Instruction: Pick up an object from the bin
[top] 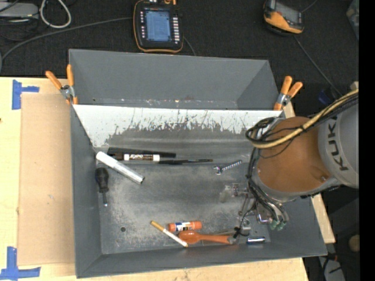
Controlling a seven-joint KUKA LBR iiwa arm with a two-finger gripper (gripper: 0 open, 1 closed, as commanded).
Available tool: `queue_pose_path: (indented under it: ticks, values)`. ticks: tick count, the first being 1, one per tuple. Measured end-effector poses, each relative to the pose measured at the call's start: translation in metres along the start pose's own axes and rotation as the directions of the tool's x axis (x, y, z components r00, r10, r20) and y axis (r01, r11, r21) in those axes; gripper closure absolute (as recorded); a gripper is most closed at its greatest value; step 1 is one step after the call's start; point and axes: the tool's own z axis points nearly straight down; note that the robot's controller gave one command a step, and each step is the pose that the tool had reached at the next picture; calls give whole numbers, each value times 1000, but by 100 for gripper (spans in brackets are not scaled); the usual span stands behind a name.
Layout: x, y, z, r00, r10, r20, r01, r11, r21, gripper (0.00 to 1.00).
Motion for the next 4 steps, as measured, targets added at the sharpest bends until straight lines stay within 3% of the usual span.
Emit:
queue_pose_path:
  ticks: [1,2,3,4]
  values:
    - [-2,0,-4,1000,-2,8,2,1000,0,0]
    - [-3,-8,70,986,-162,24,162,987,3,0]
    - [3,-6,39,965,-263,15,263,965,4,0]
    - [-32,-58,43,999,-42,22,42,999,0,0]
